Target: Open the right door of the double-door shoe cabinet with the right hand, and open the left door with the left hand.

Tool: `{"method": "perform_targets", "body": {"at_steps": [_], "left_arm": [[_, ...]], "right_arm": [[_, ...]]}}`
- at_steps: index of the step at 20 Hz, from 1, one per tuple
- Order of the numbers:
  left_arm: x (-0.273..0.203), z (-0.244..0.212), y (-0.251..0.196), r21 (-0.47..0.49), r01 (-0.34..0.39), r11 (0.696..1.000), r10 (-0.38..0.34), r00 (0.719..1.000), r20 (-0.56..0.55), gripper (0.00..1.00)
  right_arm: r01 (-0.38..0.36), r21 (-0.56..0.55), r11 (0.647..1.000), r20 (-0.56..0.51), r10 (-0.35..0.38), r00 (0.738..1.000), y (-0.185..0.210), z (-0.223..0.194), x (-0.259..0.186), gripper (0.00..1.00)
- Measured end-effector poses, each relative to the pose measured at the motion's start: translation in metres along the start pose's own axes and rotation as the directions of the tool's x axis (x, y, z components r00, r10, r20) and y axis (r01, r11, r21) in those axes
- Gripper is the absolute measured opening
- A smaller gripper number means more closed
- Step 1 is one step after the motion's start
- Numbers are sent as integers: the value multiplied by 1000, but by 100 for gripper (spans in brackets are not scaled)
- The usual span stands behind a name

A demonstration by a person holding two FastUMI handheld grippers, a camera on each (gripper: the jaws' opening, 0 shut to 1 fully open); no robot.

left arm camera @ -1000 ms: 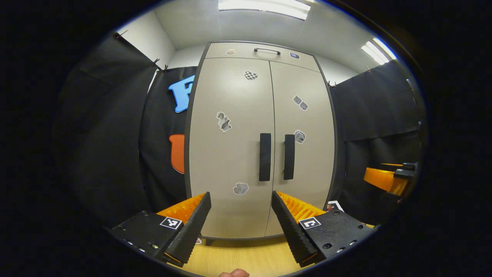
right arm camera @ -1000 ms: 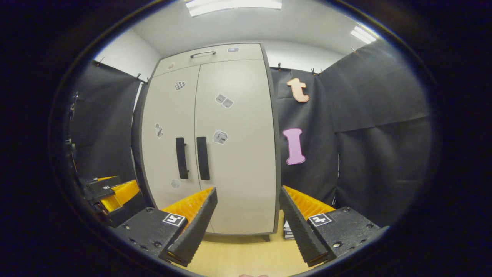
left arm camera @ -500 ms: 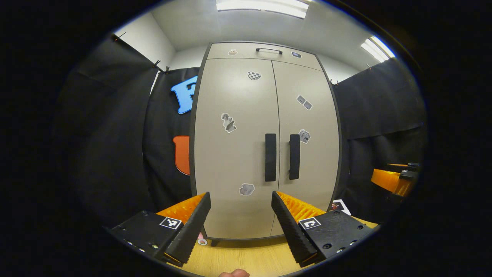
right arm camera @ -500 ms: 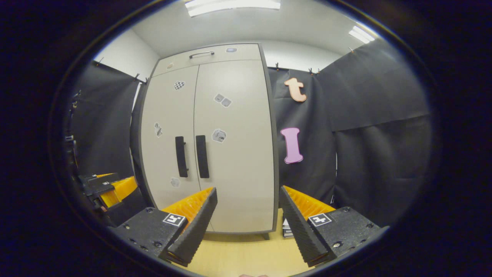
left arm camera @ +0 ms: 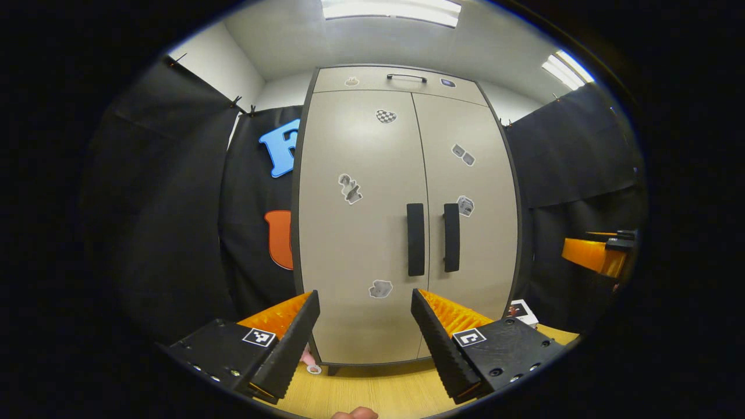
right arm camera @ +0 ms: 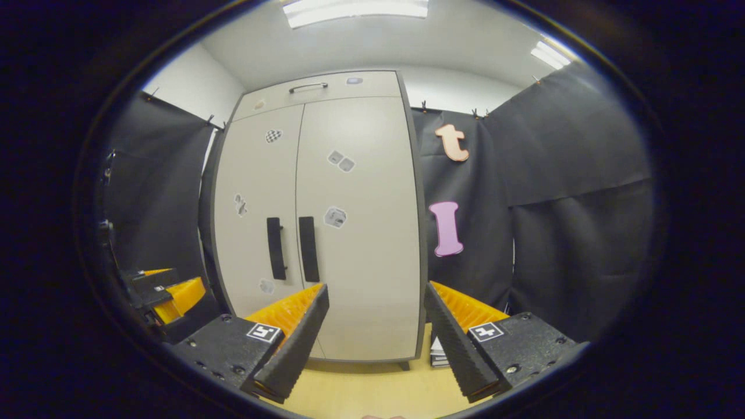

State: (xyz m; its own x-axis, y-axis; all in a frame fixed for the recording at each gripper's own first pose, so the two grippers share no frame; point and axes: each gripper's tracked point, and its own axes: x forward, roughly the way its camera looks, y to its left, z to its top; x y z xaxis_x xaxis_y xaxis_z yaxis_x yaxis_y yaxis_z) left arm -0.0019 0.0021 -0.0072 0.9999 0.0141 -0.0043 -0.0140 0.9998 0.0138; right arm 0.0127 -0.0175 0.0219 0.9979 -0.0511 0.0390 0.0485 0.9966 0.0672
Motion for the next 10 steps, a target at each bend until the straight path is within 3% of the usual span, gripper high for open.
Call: {"method": "perform_targets", "body": {"at_steps": [4,10], "left_arm": [[-5,-2,4,13,-13,1000,13,1000,-14,95],[-48,-30,18,48,-51,998,53,998,-44,94]], "right_arm": [[-85,37,996,-3,85,996,31,13,50,100],[-132,8,991,-46,132,990,75,16,135,100]]}}
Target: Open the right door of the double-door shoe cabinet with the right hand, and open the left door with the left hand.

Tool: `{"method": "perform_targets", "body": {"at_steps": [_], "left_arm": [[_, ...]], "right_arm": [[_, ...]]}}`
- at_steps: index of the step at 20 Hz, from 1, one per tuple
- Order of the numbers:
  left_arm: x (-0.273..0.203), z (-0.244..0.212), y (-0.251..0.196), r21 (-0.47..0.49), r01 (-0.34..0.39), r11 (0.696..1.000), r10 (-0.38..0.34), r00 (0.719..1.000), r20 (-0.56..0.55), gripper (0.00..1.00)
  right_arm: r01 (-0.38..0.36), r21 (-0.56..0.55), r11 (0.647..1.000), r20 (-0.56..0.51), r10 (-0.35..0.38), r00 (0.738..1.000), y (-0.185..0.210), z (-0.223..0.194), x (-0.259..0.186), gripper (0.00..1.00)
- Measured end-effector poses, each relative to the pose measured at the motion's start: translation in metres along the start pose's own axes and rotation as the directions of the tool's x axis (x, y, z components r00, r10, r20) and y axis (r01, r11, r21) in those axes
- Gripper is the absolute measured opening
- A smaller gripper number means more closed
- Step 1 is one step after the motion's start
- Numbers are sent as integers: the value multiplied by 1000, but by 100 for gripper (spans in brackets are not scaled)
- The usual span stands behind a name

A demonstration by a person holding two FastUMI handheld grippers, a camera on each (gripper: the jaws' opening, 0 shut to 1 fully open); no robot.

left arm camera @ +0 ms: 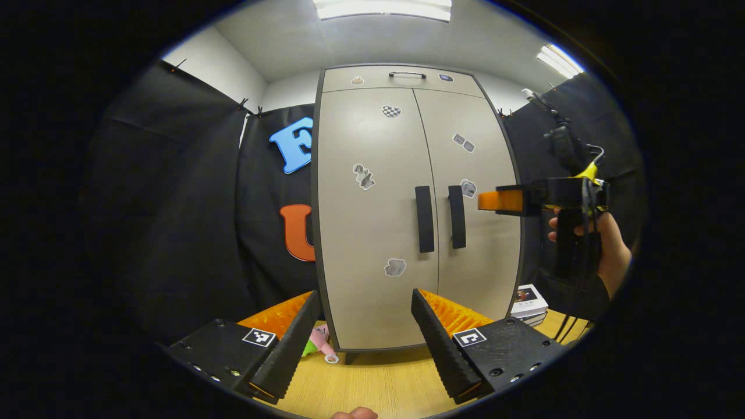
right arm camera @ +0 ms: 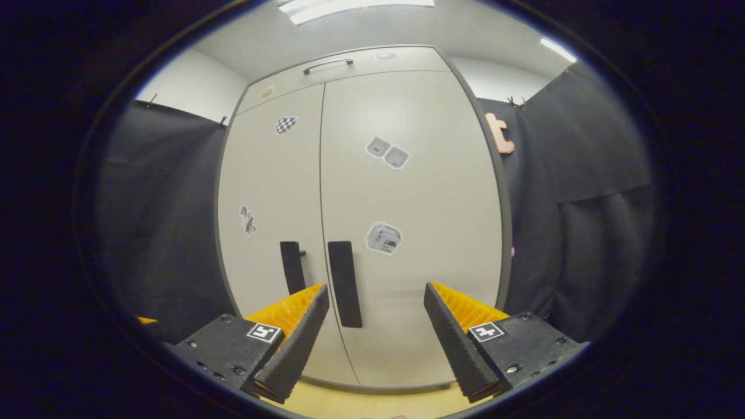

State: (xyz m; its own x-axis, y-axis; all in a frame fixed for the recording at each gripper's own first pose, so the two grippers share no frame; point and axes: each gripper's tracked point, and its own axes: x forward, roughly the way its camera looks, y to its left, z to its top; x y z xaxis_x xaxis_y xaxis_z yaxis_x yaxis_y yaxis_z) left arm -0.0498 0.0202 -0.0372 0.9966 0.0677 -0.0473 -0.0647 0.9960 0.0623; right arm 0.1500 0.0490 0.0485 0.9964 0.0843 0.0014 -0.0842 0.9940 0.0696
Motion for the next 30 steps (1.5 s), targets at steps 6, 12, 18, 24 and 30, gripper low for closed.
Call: {"method": "perform_targets", "body": {"at_steps": [6,12,18,24,30], "left_arm": [[-3,-21,10,-25,-17,1000,15,998,-57,95],[-1,-29,28,-29,-52,998,49,996,-80,95],[11,-34,38,-58,-55,997,49,994,-93,95],[18,-35,39,-58,-43,997,38,995,-88,95],[22,-42,41,-73,-66,995,58,992,-108,95]], "right_arm": [[38,-35,999,-31,-39,999,22,-9,60,100],[97,-50,994,-50,-100,994,22,-20,83,83],[104,-61,993,-26,-106,994,25,-16,86,61],[86,-39,996,-6,-86,996,28,-16,85,29],[9,-39,999,-14,-9,1000,26,-16,49,27]]}}
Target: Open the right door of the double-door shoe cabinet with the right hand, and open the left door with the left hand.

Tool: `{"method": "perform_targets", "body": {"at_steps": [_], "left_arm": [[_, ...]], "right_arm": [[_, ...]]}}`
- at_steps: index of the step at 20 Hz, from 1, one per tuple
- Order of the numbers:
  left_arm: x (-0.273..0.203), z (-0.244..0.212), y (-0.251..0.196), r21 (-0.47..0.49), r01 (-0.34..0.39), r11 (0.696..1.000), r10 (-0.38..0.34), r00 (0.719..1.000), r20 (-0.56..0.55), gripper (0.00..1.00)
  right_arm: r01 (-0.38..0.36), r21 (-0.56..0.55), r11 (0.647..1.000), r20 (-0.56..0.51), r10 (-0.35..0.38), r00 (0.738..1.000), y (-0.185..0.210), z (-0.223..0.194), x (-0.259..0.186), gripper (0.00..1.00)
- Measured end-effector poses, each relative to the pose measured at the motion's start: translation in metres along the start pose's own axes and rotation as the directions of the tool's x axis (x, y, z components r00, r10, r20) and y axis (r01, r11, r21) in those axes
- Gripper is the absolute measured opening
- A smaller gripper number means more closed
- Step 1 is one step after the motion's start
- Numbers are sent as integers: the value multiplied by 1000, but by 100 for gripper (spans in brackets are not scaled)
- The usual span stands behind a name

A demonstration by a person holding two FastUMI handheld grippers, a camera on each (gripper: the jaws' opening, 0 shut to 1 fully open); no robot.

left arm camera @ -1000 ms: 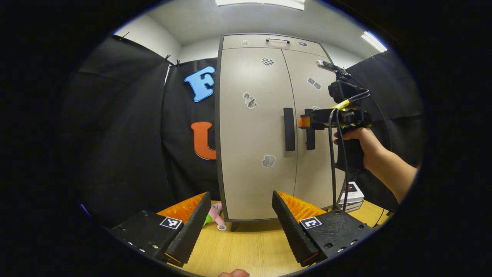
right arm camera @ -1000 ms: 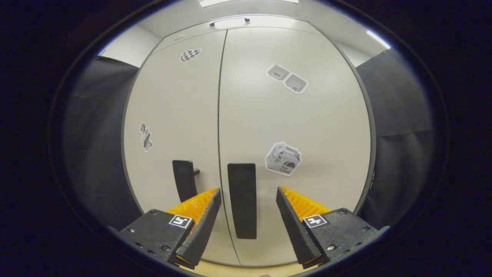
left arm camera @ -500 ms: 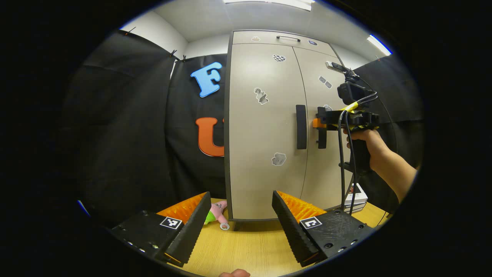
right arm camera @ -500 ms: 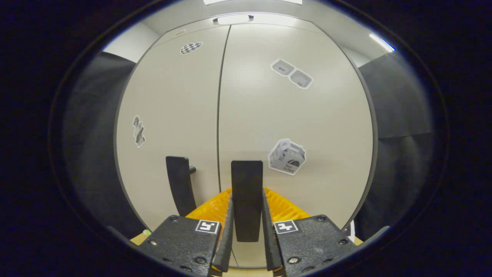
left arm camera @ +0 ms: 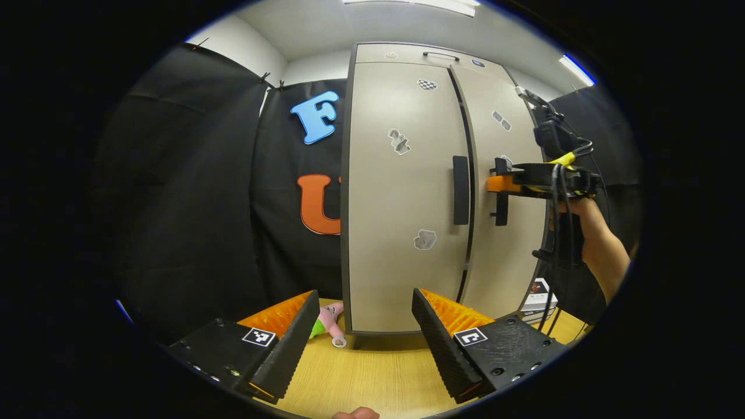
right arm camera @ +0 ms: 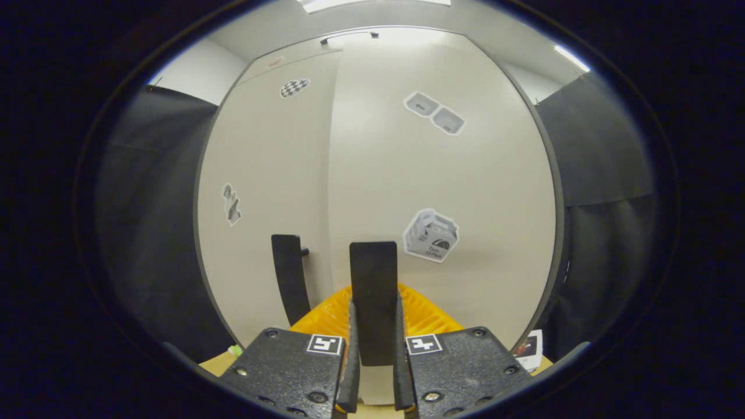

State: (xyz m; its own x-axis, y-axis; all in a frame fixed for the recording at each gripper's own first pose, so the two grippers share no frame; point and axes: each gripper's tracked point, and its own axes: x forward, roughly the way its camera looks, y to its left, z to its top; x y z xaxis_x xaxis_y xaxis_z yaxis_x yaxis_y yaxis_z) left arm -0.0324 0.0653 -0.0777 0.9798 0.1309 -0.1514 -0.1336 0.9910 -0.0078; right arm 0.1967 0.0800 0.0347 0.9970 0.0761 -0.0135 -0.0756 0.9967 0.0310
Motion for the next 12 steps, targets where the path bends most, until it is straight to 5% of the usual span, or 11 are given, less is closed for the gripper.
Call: {"method": "perform_targets", "body": {"at_steps": [12], "left_arm": [[-11,10,-22,26,-29,999,28,999,20,95]], "right_arm": [[-142,-30,989,-38,141,989,-40,2,-100,23]]}}
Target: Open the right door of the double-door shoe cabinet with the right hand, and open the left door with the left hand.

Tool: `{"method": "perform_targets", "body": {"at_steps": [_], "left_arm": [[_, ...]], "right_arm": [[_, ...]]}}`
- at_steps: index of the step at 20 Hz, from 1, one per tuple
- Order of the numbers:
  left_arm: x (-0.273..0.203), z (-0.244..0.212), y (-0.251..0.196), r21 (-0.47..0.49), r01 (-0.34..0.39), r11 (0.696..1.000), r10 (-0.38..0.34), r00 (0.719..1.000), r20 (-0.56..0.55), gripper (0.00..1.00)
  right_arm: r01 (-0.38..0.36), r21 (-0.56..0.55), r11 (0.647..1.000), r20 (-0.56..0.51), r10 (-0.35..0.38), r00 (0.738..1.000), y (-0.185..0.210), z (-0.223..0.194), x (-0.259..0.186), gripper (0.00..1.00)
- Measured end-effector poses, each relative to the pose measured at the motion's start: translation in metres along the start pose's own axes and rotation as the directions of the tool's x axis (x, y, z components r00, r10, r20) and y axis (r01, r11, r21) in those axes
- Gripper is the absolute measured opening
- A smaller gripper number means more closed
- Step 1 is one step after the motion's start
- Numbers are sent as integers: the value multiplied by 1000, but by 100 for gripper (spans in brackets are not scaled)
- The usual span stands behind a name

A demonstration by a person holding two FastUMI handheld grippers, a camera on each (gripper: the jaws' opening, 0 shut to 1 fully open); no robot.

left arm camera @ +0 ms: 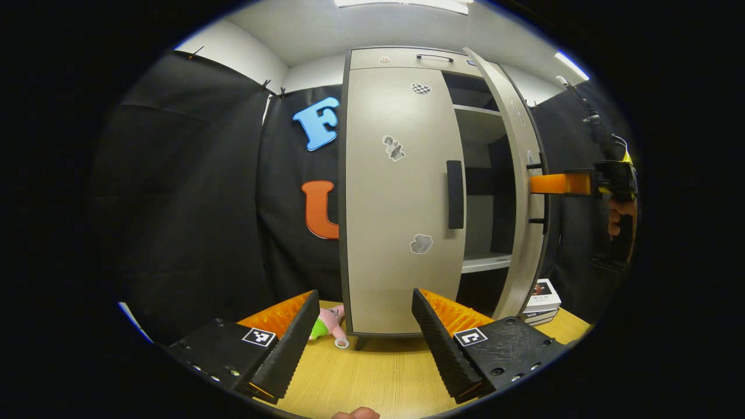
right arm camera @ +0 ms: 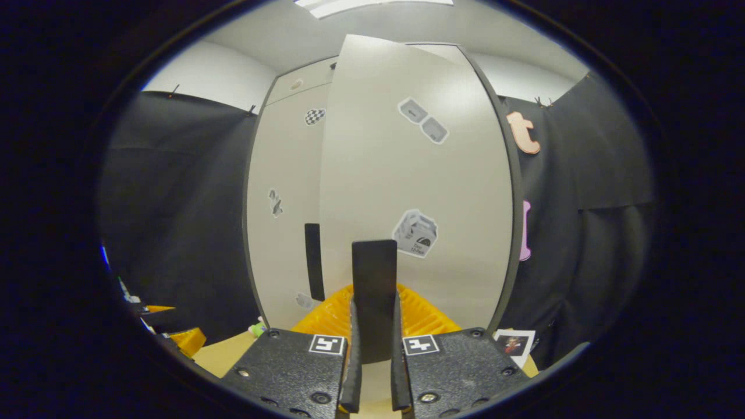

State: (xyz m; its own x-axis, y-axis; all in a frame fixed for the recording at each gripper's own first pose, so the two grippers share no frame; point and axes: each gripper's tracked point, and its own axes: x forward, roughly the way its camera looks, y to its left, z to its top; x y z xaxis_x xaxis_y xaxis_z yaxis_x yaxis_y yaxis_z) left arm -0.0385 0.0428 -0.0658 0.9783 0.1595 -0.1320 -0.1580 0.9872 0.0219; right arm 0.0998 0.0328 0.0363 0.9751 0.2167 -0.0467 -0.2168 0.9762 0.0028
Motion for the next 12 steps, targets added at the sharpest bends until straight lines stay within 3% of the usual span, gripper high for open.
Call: {"method": "perform_targets", "body": {"at_steps": [12], "left_arm": [[-1,1,-79,-6,136,991,-136,991,15,95]], "right_arm": [[45,-45,998,15,-44,999,-64,2,-72,23]]}}
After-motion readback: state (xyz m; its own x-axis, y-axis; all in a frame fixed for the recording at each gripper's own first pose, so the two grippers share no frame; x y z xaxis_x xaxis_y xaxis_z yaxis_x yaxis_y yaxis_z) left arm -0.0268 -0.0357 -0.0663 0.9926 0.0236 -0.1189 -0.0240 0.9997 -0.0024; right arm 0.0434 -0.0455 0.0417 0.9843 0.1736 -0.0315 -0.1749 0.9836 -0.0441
